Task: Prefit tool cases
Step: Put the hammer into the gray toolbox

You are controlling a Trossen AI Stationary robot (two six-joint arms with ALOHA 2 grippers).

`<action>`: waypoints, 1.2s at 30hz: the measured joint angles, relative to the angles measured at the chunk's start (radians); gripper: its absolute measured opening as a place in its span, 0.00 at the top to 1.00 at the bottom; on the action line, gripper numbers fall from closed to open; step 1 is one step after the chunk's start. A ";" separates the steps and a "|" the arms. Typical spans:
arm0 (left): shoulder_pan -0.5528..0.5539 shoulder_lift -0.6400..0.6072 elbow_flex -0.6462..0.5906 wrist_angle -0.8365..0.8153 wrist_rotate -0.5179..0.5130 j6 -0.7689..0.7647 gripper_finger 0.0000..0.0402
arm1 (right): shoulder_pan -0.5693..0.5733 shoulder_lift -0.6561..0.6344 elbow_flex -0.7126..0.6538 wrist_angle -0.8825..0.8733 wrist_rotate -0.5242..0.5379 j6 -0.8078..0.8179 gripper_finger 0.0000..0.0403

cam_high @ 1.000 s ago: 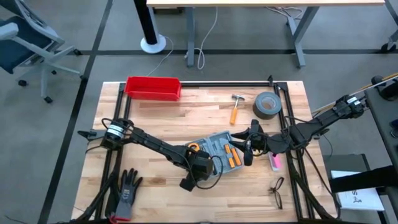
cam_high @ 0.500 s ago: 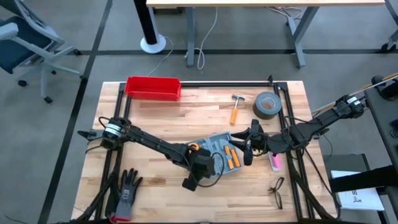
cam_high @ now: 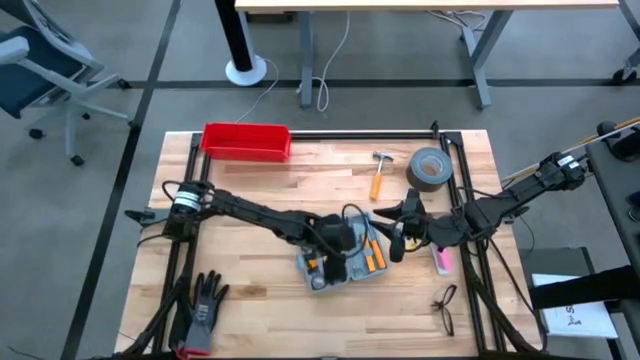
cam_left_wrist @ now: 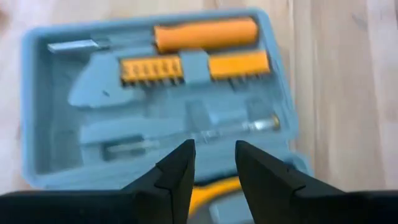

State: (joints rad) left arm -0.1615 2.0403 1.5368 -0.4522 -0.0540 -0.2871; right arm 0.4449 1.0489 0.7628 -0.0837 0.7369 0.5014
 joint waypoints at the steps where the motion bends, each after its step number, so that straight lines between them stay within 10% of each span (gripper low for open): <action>1: 0.010 0.000 0.000 0.012 0.000 -0.012 0.70 | 0.000 0.000 0.000 -0.014 0.001 0.004 0.67; 11: 0.058 -0.021 0.002 0.002 0.102 -0.039 0.71 | -0.059 -0.016 0.000 -0.195 0.011 0.084 0.67; 36: -0.027 -0.093 -0.008 0.170 0.010 -0.024 0.71 | -0.627 -0.047 0.000 -0.337 -0.488 -0.047 0.68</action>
State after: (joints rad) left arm -0.1888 1.9476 1.5284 -0.2819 -0.0443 -0.3111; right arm -0.1822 1.0020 0.7631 -0.4210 0.2493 0.4545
